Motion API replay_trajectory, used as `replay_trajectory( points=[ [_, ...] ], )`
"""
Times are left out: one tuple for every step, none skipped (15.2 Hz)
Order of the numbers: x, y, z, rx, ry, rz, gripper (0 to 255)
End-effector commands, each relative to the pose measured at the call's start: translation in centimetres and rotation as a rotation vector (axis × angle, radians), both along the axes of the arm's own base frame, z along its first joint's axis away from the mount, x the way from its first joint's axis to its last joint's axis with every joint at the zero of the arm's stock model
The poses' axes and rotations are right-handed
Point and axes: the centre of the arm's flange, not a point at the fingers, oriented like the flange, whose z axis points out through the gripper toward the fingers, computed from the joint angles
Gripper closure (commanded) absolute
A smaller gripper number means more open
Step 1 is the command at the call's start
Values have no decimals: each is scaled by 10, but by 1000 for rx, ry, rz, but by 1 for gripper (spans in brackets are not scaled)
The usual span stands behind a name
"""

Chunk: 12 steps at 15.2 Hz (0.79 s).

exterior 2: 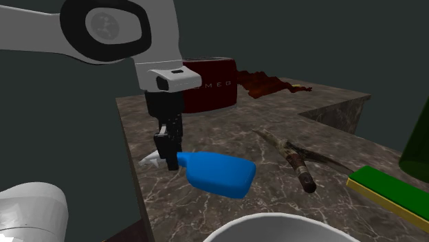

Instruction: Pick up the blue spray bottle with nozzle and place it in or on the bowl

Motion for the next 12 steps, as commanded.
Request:
replay_trajectory(
  points=[
    [-1, -2, -4, -4, 15, -3, 255],
    [-1, -2, -5, -4, 15, -3, 255],
    [-1, -1, -5, -4, 15, -3, 255],
    [-2, -2, -5, -4, 15, -3, 255],
    [-1, -3, -5, -4, 15, -3, 255],
    [-1, -3, 0, -4, 15, -3, 255],
    [-1, -3, 6, -4, 15, -3, 255],
    [-1, -3, 11, -4, 15, -3, 255],
    [-1, -3, 16, -4, 15, -3, 255],
    [-1, -3, 22, -4, 15, -3, 255],
    [-1, -3, 27, -4, 15, -3, 255],
    [-1, -3, 32, -4, 15, -3, 255]
  ],
)
